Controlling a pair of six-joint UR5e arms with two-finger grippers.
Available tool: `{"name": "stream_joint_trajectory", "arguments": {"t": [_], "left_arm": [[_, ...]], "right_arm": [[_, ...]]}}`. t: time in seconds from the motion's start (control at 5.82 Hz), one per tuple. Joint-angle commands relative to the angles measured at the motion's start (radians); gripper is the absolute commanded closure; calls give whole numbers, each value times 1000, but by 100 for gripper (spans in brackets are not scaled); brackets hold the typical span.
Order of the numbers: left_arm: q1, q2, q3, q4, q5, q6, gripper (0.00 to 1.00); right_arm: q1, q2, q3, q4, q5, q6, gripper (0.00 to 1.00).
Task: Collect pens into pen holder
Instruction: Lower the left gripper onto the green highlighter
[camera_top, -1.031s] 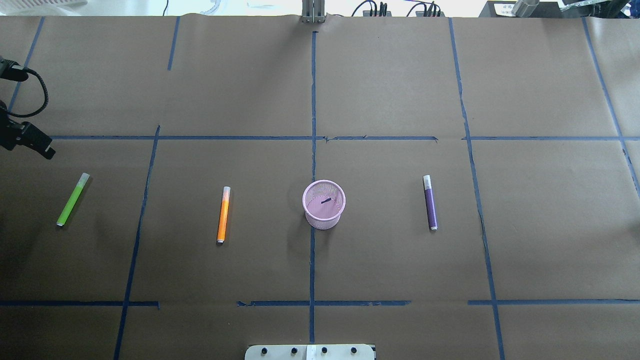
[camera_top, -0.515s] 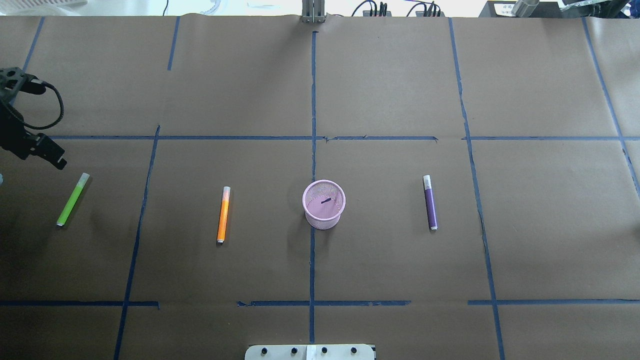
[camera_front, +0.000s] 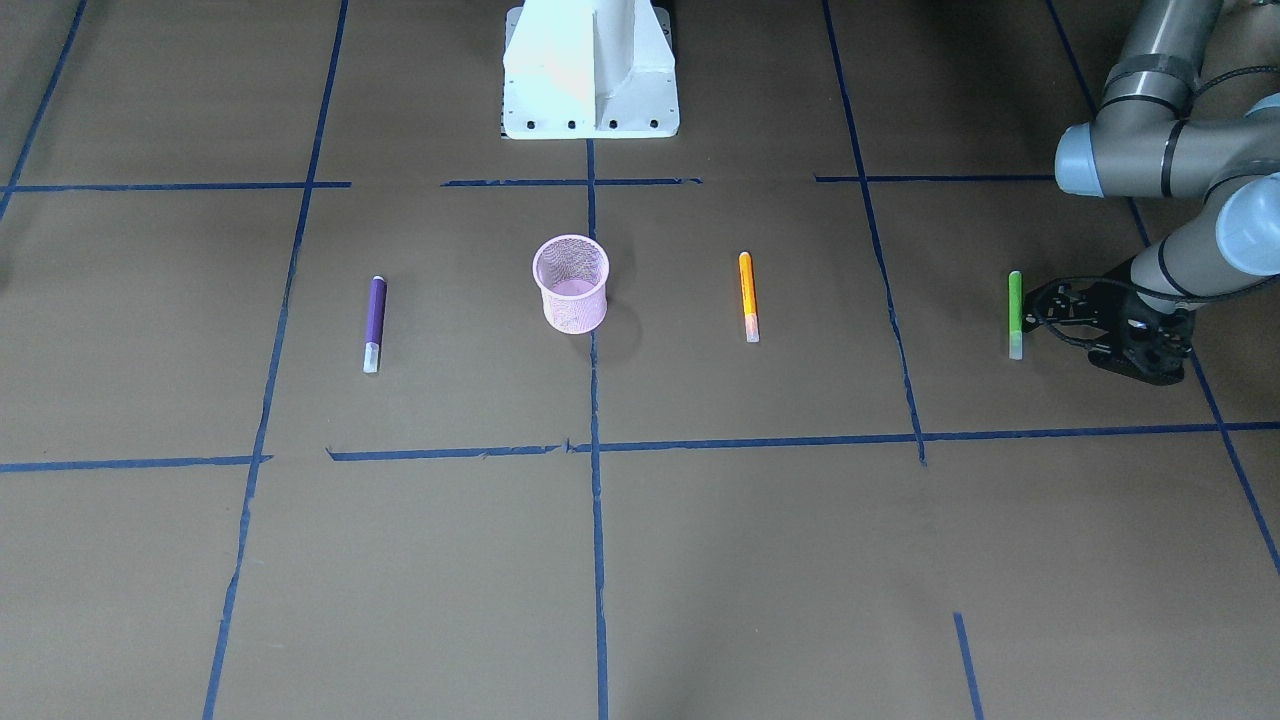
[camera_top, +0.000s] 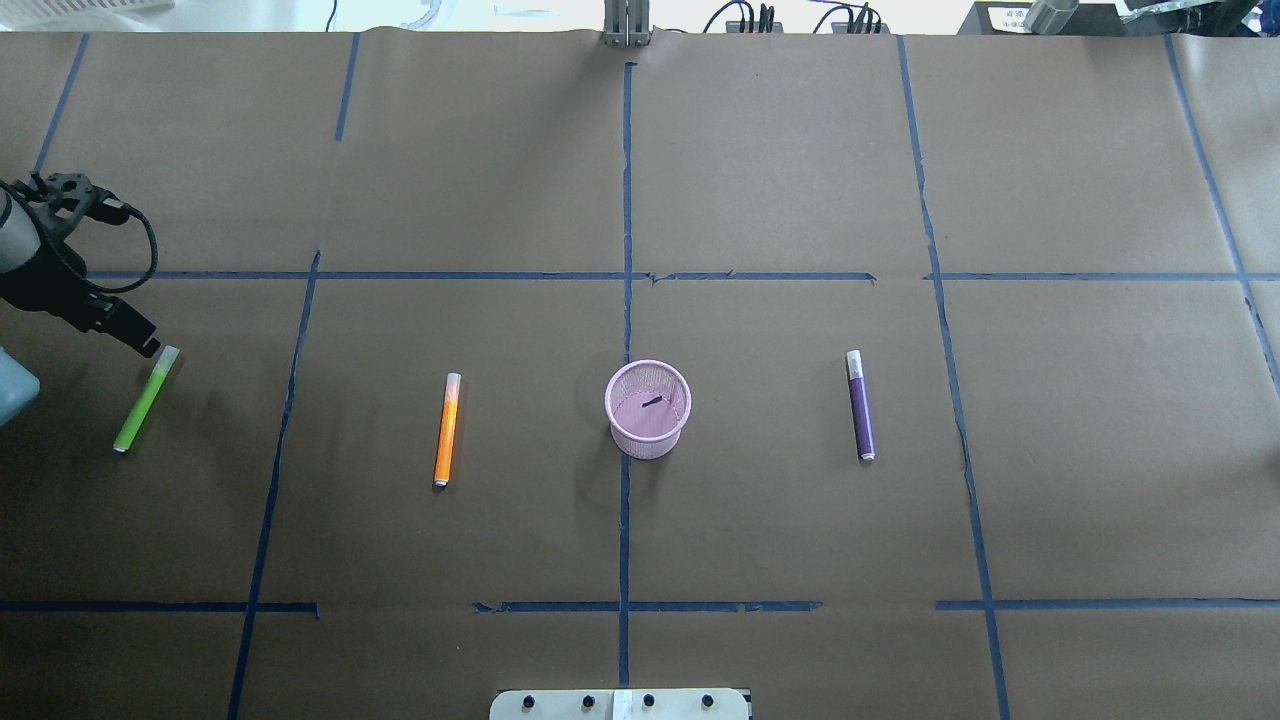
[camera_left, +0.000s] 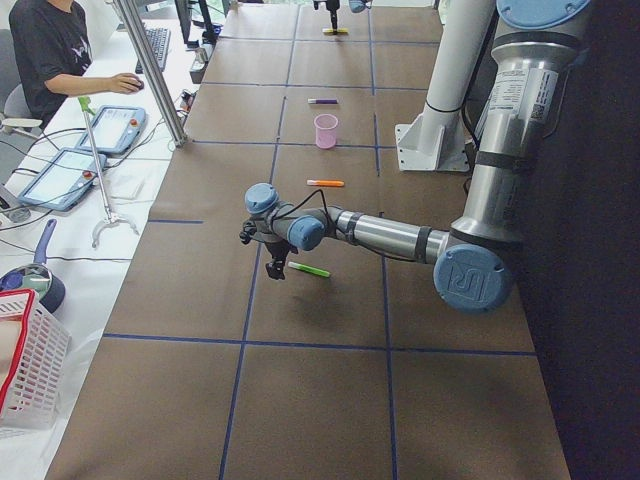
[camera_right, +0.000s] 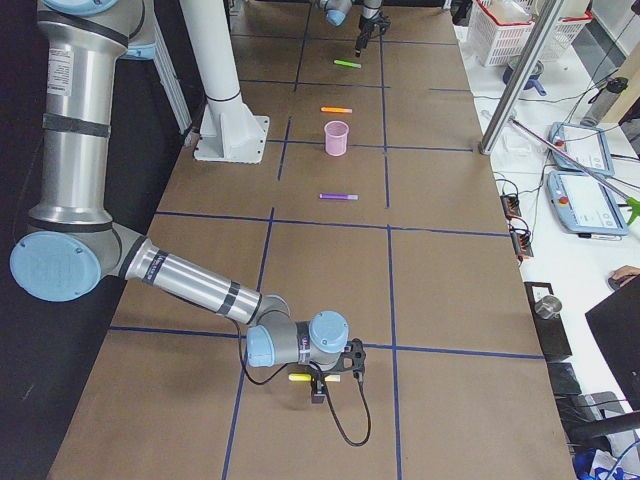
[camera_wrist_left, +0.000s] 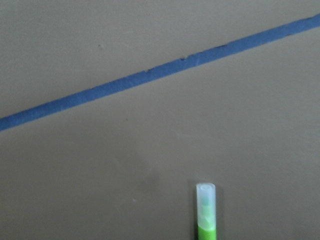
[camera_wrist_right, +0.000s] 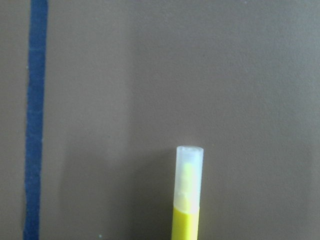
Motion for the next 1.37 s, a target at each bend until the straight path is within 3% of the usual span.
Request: {"name": "stream_joint_trajectory", "arguments": {"t": [0.0, 1.2], "left_arm": [[48, -10, 1, -22, 57, 1, 0], [76, 2, -10, -19, 89, -5, 0]], "right_arm": [[0, 0, 0, 1, -2, 0, 0], [-2, 0, 0, 1, 0, 2, 0]]}}
